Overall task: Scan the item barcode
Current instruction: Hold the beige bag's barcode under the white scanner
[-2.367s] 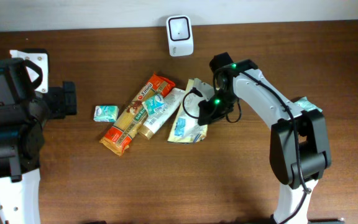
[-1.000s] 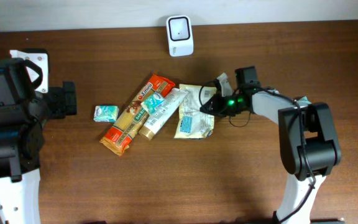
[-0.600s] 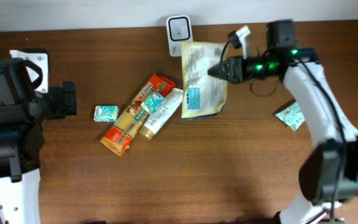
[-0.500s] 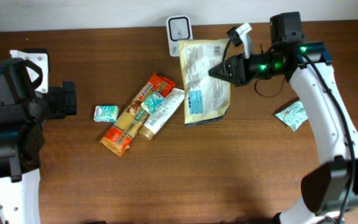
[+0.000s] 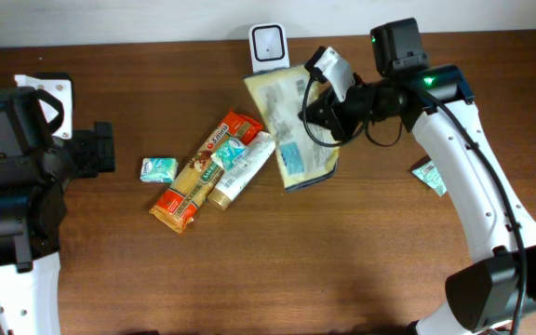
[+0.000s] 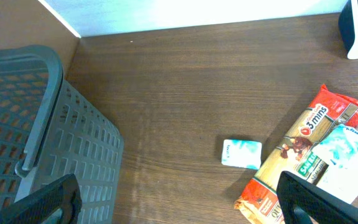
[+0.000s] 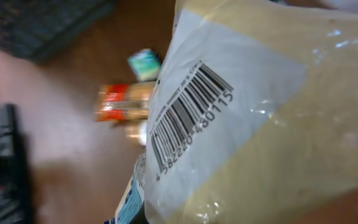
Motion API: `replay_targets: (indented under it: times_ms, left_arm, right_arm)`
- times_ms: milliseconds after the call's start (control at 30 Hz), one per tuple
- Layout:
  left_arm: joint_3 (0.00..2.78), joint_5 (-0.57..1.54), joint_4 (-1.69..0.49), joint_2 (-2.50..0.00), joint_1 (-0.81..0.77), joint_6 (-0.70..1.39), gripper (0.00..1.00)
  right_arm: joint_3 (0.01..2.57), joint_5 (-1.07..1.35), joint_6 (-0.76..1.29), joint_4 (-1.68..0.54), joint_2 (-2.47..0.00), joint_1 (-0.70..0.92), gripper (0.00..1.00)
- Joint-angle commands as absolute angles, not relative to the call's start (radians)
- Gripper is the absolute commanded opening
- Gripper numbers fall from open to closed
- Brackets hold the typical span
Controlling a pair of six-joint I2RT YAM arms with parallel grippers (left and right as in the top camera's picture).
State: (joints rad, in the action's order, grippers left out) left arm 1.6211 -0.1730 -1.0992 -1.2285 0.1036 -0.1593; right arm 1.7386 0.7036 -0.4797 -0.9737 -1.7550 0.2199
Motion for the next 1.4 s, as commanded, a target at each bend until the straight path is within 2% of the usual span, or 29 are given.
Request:
replay_targets:
  times_ms: [0,100,233,300,400,467,567,667,700,867,1033,1367]
  left_arm:
    - [1.624,-0.173,-1.098,-1.225,0.108,-0.144,0.99]
    - [1.624,-0.173,-1.098,-1.225,0.108,-0.144,0.99]
    - [1.624,-0.173,-1.098,-1.225,0.108,-0.144,0.99]
    - [1.624,-0.173,-1.098,-1.225,0.108,-0.144,0.99]
    - [1.624,-0.173,-1.098,-1.225,0.108,-0.144,0.99]
    - [1.624,-0.173,-1.098,-1.225,0.108,-0.144,0.99]
    - [1.624,-0.173,-1.098,-1.225,0.108,-0.144,0.99]
    - [1.624,-0.173,-1.098,-1.225,0.108,-0.144,0.99]
    - [1.624,-0.173,-1.098,-1.225,0.108,-0.144,0.99]
    - [1.624,-0.173,-1.098,-1.225,0.108,-0.144,0.99]
    - [1.624,-0.173,-1.098,-1.225,0.108,-0.144,0.99]
    - [1.624,-0.173,-1.098,-1.225,0.108,-0.144,0.99]
  right_arm:
    - [1.758,0.480,-0.493,-0.883,-1.723,0.237,0.04]
    - [1.758,0.336,-0.493,-0.760,-1.732,0.256,0.04]
    - [1.758,-0.099,-0.525,-0.531,-1.781,0.304,0.04]
    - [1.758,-0.383,-0.631,-0.344,-1.839,0.352,0.04]
    - [1.758,-0.565,-0.849,-0.108,-1.933,0.402,0.04]
    - [1.758,-0.686,-1.070,0.120,-2.047,0.433,0.04]
    - [1.758,-0.802,-1.296,0.427,-2.178,0.448,0.04]
    - [1.758,-0.796,-1.517,0.649,-2.314,0.454,0.04]
    - [1.758,-0.782,-1.573,0.678,-2.370,0.460,0.04]
    - [1.758,-0.746,-1.574,0.669,-2.441,0.476,0.04]
    - [1.758,-0.707,-1.575,0.566,-2.444,0.473,0.04]
    - [1.758,-0.647,-1.577,0.557,-2.444,0.438,0.04]
